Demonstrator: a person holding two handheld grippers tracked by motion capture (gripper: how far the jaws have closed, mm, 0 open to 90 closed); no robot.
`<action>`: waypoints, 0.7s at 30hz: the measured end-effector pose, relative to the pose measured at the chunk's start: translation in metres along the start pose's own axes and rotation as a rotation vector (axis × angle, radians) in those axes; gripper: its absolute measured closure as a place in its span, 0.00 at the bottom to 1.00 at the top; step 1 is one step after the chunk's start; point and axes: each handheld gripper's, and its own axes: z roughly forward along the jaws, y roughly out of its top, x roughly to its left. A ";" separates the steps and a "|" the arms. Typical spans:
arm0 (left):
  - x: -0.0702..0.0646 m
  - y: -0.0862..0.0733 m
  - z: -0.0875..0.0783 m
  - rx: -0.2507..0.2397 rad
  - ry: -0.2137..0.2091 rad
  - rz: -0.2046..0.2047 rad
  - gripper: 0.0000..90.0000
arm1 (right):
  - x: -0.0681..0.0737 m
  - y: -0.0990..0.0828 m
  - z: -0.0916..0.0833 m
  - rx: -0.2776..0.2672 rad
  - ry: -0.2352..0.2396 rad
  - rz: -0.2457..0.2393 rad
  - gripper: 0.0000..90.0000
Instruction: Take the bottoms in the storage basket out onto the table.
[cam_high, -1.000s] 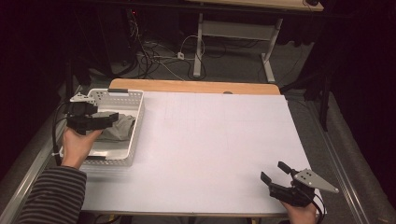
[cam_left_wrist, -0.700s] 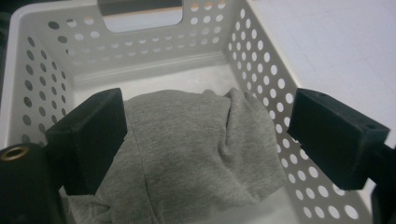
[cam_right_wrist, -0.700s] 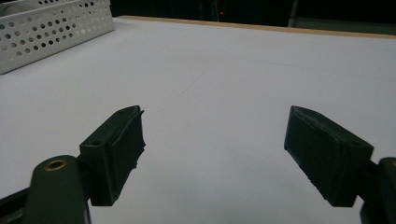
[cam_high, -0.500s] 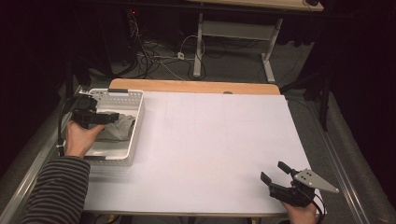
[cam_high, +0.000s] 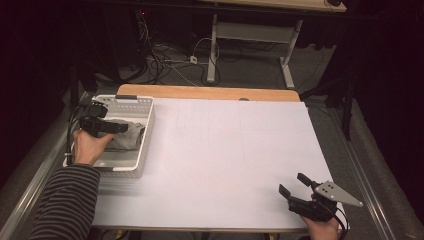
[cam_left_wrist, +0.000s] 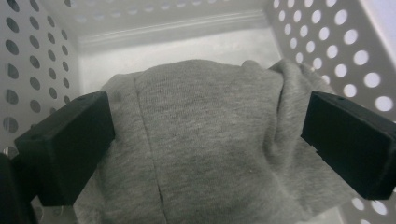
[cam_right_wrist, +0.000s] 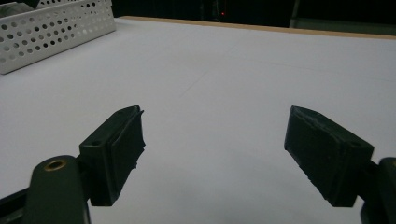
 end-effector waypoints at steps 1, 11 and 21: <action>0.001 0.000 0.003 0.017 0.003 -0.003 0.02 | 0.000 0.000 0.000 0.000 0.001 0.000 0.23; 0.004 0.002 0.015 0.094 0.005 -0.012 0.00 | 0.000 0.000 0.000 0.000 0.005 -0.001 0.23; 0.000 0.003 0.025 0.144 0.044 0.012 0.00 | 0.000 0.000 0.000 0.002 0.007 -0.002 0.23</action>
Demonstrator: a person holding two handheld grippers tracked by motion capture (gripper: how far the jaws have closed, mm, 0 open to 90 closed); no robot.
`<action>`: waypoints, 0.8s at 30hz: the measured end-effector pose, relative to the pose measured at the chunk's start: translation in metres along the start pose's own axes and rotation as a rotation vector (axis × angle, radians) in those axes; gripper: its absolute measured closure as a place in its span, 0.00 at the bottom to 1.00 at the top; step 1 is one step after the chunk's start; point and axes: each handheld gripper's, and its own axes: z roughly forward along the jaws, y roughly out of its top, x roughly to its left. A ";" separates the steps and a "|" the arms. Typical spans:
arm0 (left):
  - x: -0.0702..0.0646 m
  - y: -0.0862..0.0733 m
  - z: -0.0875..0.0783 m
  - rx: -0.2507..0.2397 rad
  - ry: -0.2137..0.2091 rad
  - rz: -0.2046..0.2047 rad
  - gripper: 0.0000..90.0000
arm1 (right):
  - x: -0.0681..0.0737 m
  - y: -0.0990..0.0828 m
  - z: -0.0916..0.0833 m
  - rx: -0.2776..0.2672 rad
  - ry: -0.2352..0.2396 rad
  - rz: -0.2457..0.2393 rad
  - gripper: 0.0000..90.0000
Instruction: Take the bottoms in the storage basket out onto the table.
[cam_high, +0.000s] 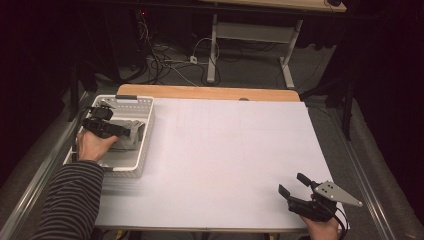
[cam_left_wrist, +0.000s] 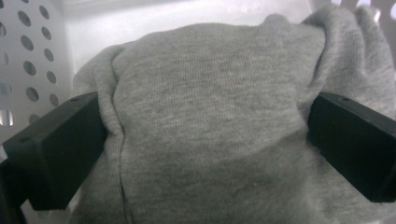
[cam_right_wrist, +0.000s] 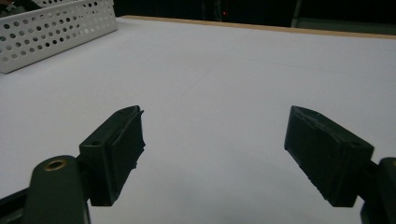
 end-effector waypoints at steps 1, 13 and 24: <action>0.000 0.000 0.000 0.000 0.000 0.000 0.00 | 0.000 0.000 0.000 0.000 0.000 0.000 0.23; -0.006 -0.001 0.001 0.013 0.089 0.023 0.21 | 0.000 0.000 0.000 0.002 0.001 -0.004 0.23; -0.003 -0.003 -0.009 -0.009 0.069 0.028 0.51 | 0.000 0.000 0.001 0.009 0.004 -0.008 0.23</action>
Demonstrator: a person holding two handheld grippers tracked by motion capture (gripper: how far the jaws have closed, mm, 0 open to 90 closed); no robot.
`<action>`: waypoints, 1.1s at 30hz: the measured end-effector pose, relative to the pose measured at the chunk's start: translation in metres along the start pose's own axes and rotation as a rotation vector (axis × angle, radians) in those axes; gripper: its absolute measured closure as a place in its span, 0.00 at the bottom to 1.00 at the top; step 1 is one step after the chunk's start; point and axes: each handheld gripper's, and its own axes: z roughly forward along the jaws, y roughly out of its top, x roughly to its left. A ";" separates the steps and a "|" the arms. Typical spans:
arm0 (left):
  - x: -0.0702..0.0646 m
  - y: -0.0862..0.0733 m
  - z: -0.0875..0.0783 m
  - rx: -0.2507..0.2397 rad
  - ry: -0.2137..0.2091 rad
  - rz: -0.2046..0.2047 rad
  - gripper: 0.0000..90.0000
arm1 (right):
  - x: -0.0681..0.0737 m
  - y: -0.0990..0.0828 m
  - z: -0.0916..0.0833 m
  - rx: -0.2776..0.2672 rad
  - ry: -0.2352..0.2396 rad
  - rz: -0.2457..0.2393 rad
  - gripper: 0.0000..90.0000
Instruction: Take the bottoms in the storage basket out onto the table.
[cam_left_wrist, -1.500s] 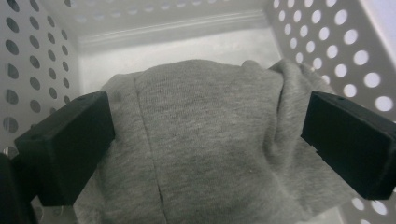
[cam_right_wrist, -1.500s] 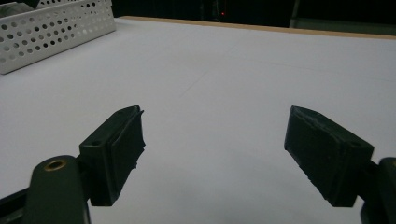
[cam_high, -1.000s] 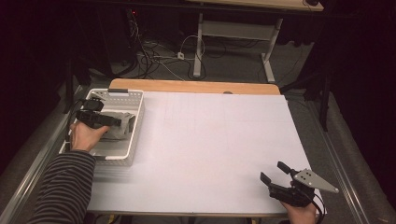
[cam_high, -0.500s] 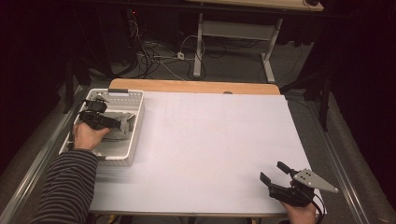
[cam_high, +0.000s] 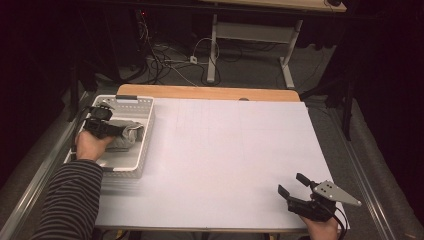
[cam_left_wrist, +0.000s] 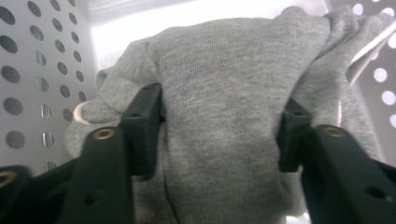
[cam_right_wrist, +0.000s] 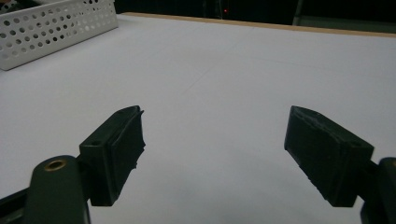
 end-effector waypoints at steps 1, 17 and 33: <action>0.000 0.000 -0.001 -0.003 0.000 -0.001 0.55 | 0.000 0.000 0.000 0.000 0.000 0.000 0.23; 0.007 -0.003 -0.018 -0.084 -0.057 -0.028 0.70 | -0.001 0.000 0.000 0.003 0.003 0.006 0.23; 0.014 -0.004 -0.053 -0.155 -0.100 -0.041 0.70 | -0.001 0.000 0.000 0.004 0.012 0.009 0.23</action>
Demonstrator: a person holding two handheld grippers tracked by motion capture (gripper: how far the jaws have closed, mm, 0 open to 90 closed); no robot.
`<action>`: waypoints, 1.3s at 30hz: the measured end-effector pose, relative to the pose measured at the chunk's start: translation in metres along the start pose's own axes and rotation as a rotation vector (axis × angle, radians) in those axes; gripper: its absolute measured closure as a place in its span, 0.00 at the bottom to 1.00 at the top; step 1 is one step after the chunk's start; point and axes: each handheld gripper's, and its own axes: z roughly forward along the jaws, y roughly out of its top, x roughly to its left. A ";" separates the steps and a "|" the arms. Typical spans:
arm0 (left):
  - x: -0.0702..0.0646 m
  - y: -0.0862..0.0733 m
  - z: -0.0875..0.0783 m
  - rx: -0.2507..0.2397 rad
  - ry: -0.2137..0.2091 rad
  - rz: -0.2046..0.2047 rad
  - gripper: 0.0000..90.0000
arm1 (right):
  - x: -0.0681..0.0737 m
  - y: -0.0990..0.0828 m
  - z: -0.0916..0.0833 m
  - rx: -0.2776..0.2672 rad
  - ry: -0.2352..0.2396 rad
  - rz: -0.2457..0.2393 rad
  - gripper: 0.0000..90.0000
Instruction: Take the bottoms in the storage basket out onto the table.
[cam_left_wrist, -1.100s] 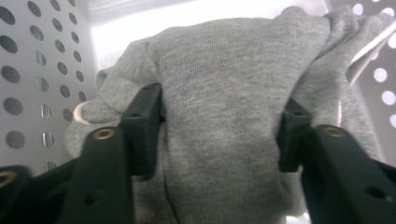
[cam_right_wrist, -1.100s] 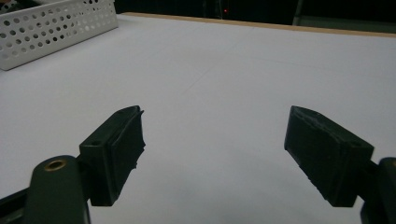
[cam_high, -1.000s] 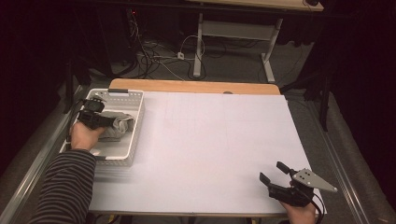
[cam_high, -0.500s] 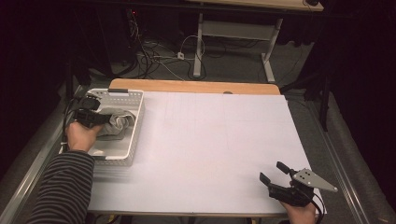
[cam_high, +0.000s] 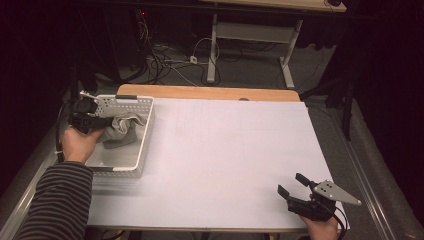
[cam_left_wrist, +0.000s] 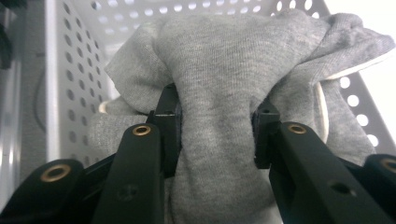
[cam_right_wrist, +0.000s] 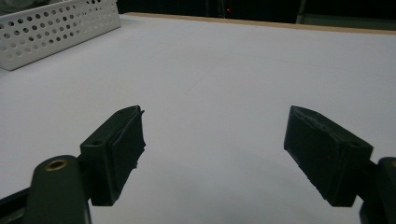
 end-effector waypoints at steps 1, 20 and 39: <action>0.000 0.000 -0.002 -0.001 0.000 0.005 0.71 | 0.000 0.000 0.000 0.000 0.001 0.001 0.23; 0.000 0.003 -0.041 -0.066 -0.045 0.018 0.72 | 0.000 0.000 0.001 0.001 0.009 0.000 0.23; -0.006 0.018 -0.070 -0.105 -0.060 0.053 0.73 | 0.000 0.000 0.001 0.005 0.014 0.003 0.23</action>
